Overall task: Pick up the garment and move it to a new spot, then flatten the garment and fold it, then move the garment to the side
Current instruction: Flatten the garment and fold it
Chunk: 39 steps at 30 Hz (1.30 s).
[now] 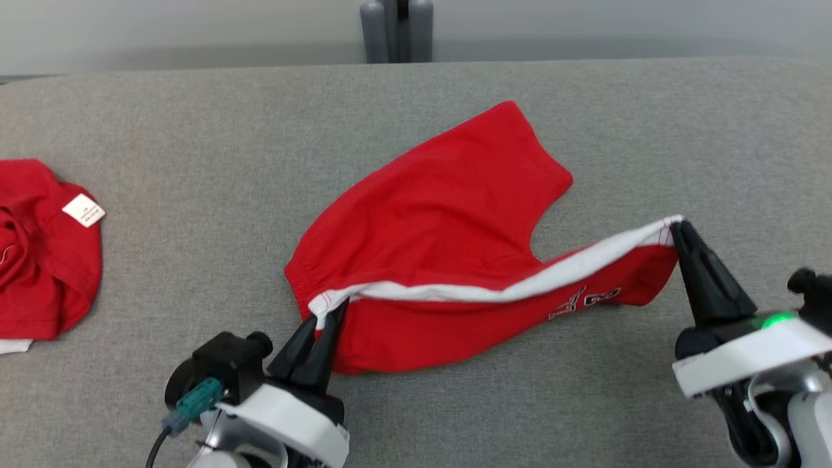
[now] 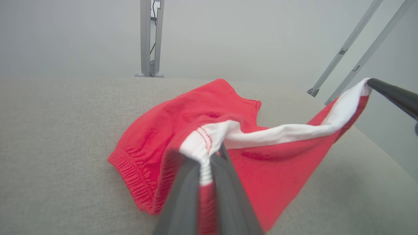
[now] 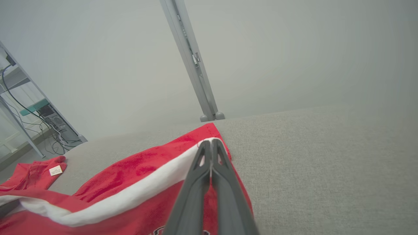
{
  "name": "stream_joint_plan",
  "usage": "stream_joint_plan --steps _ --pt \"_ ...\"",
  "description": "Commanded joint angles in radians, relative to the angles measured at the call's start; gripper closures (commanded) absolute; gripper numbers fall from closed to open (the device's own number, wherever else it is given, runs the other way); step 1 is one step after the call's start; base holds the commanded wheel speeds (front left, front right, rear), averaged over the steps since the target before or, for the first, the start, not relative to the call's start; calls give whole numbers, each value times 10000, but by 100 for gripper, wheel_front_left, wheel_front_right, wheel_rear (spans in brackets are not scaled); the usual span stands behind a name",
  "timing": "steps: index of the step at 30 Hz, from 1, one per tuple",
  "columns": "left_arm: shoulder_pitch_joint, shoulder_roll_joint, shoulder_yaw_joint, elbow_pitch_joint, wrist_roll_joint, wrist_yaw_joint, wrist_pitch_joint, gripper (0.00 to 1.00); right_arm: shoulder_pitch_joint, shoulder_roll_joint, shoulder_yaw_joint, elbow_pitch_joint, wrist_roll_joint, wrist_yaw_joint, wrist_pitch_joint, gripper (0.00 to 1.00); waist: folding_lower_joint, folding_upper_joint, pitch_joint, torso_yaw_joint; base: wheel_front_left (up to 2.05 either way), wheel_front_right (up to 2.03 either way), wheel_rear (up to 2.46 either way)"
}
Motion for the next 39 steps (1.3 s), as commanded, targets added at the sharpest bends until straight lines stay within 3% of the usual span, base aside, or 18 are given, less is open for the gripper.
stream_joint_plan --steps 1,7,18,26,35,36,37,38,39 --pt "-463 11 57 169 228 -46 -102 100 -537 -178 25 242 57 6 -112 100 0 0 513 377 0 0 0" --pt "-2210 -522 132 1230 341 -176 -548 100 -3055 -782 621 1827 434 6 -194 100 0 0 1549 1111 0 0 0" --pt "-3736 -1394 -91 3074 -77 -463 -1026 100 -6358 -1549 1973 5064 1157 6 -580 100 0 0 2481 1910 0 0 0" --pt "-4385 -1654 -394 3892 -468 -526 -1469 100 -7924 -1887 2748 7226 1769 6 -926 100 0 0 2778 2270 0 0 0" --pt "-4954 -1744 -816 4543 -915 -573 -1596 100 -8756 -2029 3858 8448 2459 6 -1329 100 0 0 2868 2341 0 0 0" --pt "-4986 -1744 -840 4592 -978 -575 -1635 74 -8809 -2048 3992 8515 2528 6 -1427 100 0 0 2851 2332 0 0 0" --pt "-4970 -1747 -879 4652 -1067 -614 -1626 34 -8835 -2042 4103 8567 2632 6 -1487 69 0 0 2821 2313 0 0 0" --pt "-4946 -1752 -915 4695 -1075 -604 -1627 0 -8804 -2008 4239 8619 2761 6 -1504 7 0 0 2770 2283 0 0 0" --pt "-4912 -1749 -912 4724 -1094 -561 -1675 0 -8761 -2036 4370 8660 2821 6 -1595 0 0 0 2710 2254 0 0 0"
